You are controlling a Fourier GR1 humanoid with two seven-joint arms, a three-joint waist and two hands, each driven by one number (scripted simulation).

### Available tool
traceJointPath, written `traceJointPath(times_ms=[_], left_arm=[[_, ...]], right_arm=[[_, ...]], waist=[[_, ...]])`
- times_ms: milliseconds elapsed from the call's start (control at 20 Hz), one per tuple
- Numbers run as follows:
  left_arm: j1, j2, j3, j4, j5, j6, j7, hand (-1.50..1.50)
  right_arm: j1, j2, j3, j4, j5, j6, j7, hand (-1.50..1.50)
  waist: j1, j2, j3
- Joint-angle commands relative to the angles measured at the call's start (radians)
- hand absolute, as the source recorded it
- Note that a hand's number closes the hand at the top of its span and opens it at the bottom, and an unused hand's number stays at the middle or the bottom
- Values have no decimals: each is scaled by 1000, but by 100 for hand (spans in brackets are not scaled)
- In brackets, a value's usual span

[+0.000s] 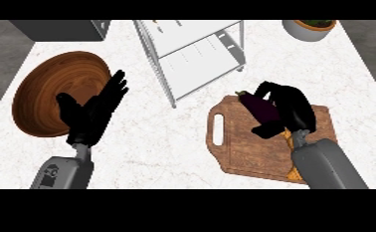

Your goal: Pick the eggplant from the cutting board and place it in the tiered basket

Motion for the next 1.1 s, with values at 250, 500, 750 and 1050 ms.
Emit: traceJointPath(times_ms=[250, 500, 750, 1050], left_arm=[[-3, -9, 11, -11, 11, 0, 24, 0], [-30, -27, 1, 8, -26, 26, 35, 0], [-46, -25, 16, 30, -28, 4, 23, 0], [-45, 1, 29, -11, -15, -34, 60, 0]], right_arm=[[-60, -191, -289, -342, -382, 270, -107, 150], [-188, -244, -404, -423, -489, 368, -6, 150], [-348, -290, -418, -414, -506, 436, 95, 150], [-590, -221, -291, -276, -423, 437, 211, 150]], waist=[[-11, 2, 2], [3, 5, 2], [10, 8, 1], [21, 9, 1]])
